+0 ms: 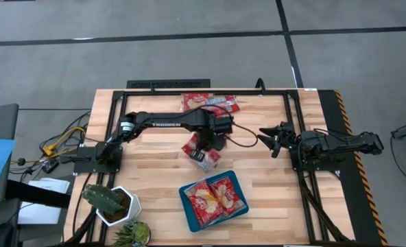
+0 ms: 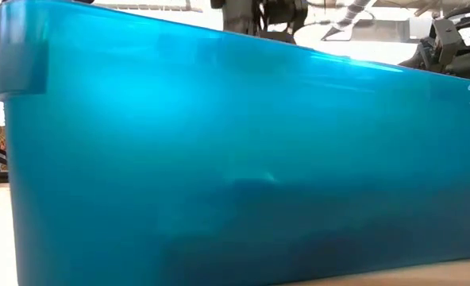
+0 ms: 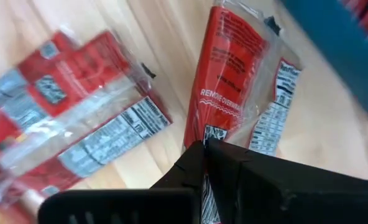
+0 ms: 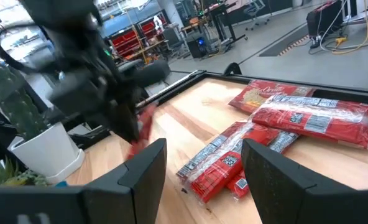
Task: Sort popcorn bags into baskets
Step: Put the popcorn bag into the blue bin
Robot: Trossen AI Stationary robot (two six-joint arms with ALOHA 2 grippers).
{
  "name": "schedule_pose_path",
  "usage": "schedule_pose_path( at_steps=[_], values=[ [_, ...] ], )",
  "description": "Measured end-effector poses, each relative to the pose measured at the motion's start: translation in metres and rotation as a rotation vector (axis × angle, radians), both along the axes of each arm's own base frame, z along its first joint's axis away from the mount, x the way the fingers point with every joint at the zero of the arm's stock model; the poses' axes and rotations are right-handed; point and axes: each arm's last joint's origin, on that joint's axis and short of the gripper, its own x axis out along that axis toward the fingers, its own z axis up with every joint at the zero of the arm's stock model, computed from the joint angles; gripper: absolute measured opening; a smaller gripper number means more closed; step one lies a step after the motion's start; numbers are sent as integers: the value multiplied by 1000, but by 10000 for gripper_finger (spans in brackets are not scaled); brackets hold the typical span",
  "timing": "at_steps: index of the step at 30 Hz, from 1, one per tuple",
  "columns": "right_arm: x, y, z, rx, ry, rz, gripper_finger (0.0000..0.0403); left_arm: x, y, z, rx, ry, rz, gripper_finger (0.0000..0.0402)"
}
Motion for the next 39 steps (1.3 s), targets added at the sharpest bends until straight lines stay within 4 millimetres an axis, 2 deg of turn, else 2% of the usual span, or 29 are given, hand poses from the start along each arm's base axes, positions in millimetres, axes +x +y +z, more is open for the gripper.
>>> schedule_pose_path(
  at_steps=[4,8,12,16,21,25,28,31,39],
  values=[
    [0,0,0,0,0,0,234,0,-12,30,-11,-59,11,0],
    [0,0,0,0,0,1,234,0,-32,59,-17,-143,-20,0],
    [0,0,0,0,1,1,234,1,-59,71,-23,-227,-88,0],
    [0,0,0,0,1,2,234,3,-91,69,-12,-251,-203,0],
    [0,0,-1,0,6,5,234,16,-118,50,48,-288,-248,0],
    [1,0,-1,0,13,9,234,26,-125,41,70,-324,-266,0],
    [1,1,-2,0,21,10,234,32,-131,24,89,-294,-312,0],
    [1,1,-2,1,24,16,234,35,-139,14,105,-287,-360,0],
    [3,1,-4,2,50,36,234,41,-155,14,88,-360,-399,0]
  ],
)
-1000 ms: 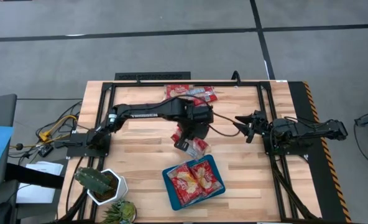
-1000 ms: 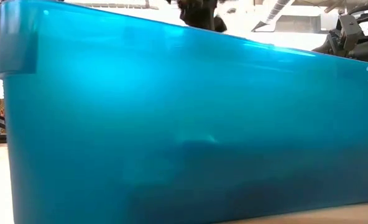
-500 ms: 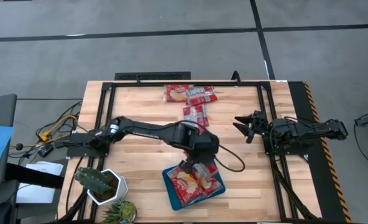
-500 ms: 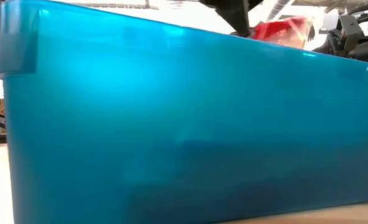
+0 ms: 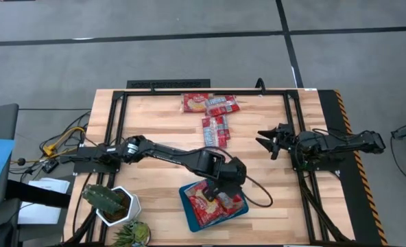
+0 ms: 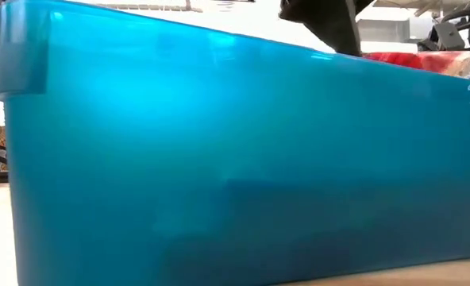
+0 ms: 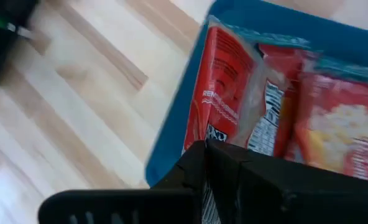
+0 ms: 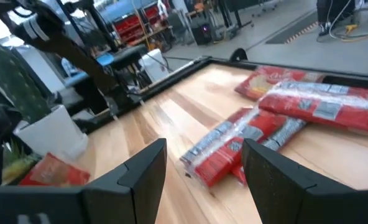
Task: Sort popcorn bags into baskets
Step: Put the popcorn bag into the blue bin
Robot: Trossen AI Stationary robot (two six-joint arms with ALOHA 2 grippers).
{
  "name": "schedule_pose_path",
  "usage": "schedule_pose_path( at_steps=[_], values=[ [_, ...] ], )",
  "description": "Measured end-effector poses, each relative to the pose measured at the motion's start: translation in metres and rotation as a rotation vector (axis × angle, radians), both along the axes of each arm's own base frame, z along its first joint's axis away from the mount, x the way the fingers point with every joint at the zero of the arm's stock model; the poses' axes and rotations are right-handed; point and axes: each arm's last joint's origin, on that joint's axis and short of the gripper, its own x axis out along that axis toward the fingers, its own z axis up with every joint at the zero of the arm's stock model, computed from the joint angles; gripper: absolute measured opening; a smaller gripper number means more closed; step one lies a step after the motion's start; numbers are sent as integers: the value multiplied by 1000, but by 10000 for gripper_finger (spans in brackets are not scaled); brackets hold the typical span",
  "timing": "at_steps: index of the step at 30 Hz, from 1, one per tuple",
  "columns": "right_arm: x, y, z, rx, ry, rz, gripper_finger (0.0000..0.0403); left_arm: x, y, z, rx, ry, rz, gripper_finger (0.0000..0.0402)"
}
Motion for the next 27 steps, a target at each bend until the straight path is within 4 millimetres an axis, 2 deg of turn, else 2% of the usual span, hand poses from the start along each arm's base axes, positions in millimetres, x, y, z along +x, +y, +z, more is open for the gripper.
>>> schedule_pose_path(
  at_steps=[18,22,27],
  values=[
    [0,0,0,-1,4,0,234,0,-9,4,-182,12,-17,3],
    [0,0,0,-1,4,0,234,2,-6,5,-172,-2,22,20],
    [0,0,0,-1,4,0,234,2,-6,6,-238,13,29,64]
  ],
)
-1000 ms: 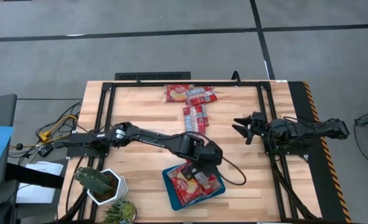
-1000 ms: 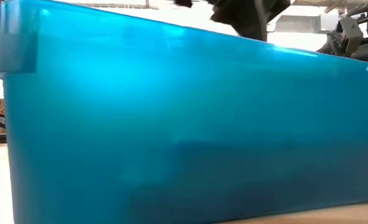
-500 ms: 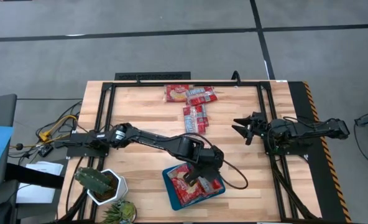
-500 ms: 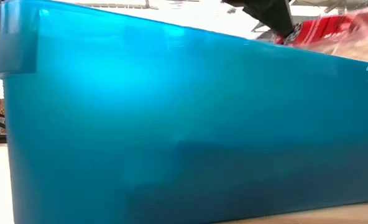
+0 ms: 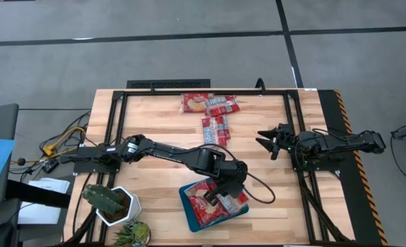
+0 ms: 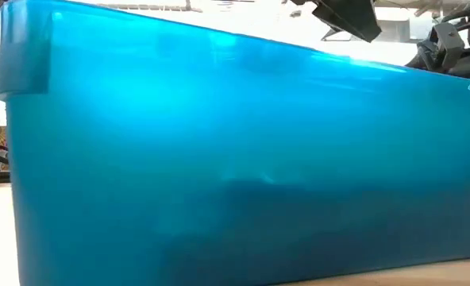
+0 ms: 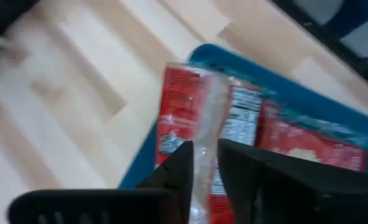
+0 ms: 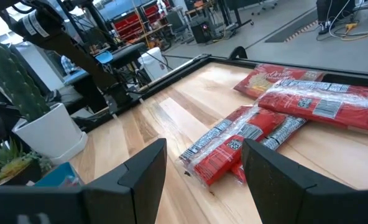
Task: Sort popcorn bags into baskets
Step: Put the popcorn bag into the blue bin
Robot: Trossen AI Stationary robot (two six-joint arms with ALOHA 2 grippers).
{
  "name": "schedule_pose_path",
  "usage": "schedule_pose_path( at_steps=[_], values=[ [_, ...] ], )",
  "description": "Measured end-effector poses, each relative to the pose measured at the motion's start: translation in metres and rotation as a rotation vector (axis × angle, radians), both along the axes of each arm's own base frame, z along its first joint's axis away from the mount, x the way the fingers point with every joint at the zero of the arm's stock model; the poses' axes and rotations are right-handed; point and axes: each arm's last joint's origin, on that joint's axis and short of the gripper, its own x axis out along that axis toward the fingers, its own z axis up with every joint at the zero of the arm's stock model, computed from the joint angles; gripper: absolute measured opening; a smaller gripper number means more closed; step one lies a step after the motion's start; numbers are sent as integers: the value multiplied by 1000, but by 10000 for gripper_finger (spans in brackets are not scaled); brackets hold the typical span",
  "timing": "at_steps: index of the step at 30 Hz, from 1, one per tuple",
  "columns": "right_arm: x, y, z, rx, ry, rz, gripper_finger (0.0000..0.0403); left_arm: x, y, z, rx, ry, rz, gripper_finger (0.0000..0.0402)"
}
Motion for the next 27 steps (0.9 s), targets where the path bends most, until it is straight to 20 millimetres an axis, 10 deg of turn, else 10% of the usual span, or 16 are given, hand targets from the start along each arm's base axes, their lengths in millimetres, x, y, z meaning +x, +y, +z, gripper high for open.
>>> schedule_pose_path(
  at_steps=[13,20,27],
  values=[
    [0,1,0,7,2,46,234,-7,23,32,166,-128,411,148],
    [1,1,0,13,-8,45,234,-24,116,73,-135,-167,1072,151],
    [1,1,0,47,-20,40,234,-30,199,46,-231,-16,1433,206]
  ],
)
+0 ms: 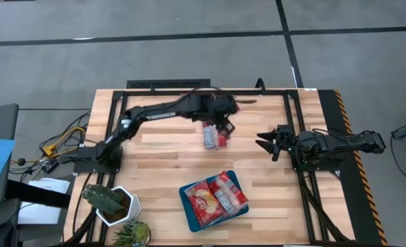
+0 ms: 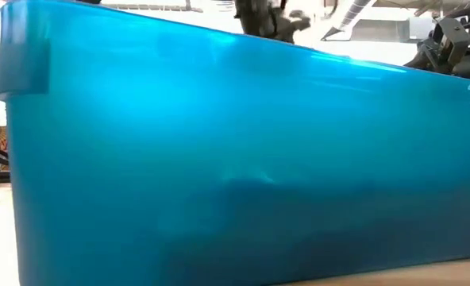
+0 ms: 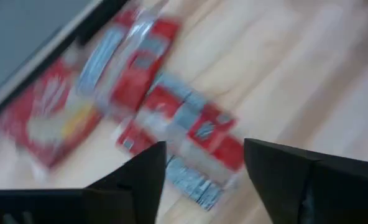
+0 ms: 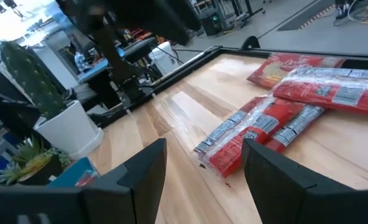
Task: Sort popcorn bags into baskets
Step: Put the popcorn bag into the blue bin
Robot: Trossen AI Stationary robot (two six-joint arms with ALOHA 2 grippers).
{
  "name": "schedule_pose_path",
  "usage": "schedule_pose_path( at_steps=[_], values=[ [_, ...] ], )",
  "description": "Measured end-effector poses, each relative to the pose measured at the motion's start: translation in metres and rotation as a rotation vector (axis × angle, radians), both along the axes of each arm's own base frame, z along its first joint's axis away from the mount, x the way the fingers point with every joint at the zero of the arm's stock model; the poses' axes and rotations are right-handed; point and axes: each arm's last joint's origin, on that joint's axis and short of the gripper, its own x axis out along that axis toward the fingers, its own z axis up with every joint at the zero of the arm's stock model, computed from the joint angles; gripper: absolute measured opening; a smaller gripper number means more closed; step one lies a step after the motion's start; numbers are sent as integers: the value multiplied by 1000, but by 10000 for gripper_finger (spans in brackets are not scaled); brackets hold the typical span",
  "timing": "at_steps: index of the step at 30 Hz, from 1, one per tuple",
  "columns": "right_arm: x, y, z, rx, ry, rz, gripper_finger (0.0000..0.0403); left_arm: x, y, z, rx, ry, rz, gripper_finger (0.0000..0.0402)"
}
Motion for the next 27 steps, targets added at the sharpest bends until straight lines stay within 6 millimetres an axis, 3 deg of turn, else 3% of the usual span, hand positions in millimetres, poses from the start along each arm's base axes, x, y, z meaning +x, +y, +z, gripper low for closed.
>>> schedule_pose_path(
  at_steps=[4,8,15,27],
  values=[
    [0,0,0,16,-2,-2,234,0,25,-26,-73,47,202,250],
    [0,0,-1,16,2,-2,234,-1,33,-51,-137,75,337,275],
    [0,0,-1,17,1,-2,234,7,37,-104,-187,66,370,281],
    [0,0,-1,16,3,-1,234,-3,46,-153,-277,47,519,282]
  ],
)
